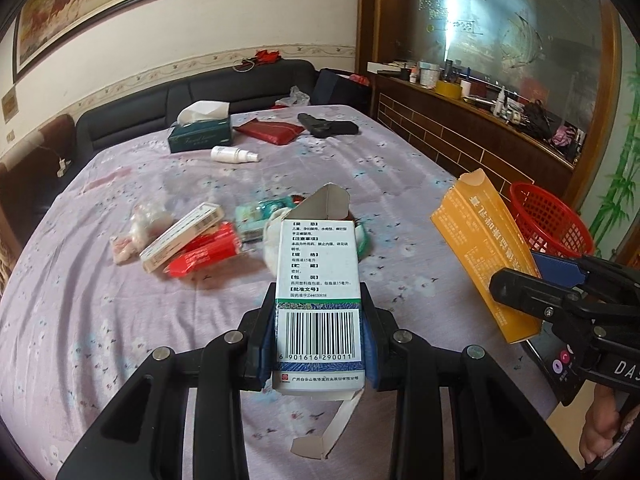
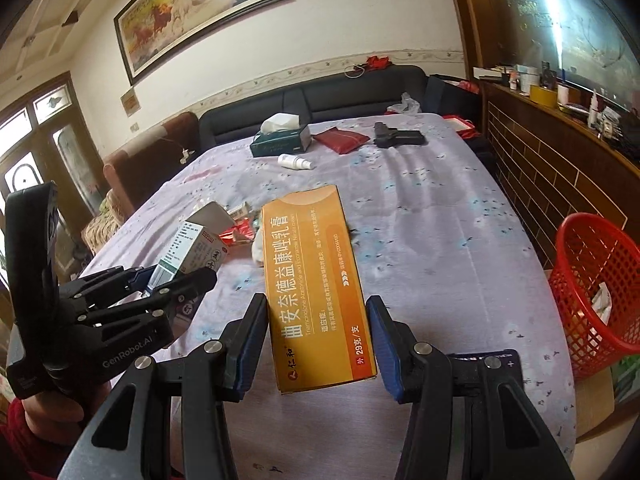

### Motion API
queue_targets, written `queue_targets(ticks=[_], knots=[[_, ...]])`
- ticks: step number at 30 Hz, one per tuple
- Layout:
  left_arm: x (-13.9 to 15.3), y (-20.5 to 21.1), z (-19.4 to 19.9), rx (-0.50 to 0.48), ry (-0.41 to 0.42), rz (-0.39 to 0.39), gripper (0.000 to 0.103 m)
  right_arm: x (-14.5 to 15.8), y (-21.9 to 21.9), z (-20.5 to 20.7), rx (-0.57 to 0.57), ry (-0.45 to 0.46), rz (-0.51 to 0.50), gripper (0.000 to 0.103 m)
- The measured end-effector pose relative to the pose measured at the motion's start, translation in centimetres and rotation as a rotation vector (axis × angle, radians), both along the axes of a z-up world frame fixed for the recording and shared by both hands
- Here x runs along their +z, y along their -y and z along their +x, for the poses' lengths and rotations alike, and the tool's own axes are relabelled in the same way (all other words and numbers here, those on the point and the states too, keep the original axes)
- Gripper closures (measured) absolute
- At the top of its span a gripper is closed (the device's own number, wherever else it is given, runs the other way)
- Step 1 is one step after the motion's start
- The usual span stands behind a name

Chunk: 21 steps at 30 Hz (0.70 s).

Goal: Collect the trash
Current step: 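Grasp the orange medicine box with the right tool while the left tool holds the white box, then carry both boxes to the red basket and open both tools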

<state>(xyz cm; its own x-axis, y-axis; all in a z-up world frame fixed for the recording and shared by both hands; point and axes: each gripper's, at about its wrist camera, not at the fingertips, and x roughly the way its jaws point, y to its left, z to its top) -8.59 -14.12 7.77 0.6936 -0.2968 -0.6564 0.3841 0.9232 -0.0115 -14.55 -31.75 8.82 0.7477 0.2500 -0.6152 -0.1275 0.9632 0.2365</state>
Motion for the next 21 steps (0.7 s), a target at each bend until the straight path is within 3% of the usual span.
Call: queue_targets(ticks=[21], knots=[[-0.1, 1.5, -0.4, -0.032, 0.021, 0.030, 0.070, 0.4, 0.8, 0.0, -0.026, -0.003, -0.009, 0.049]])
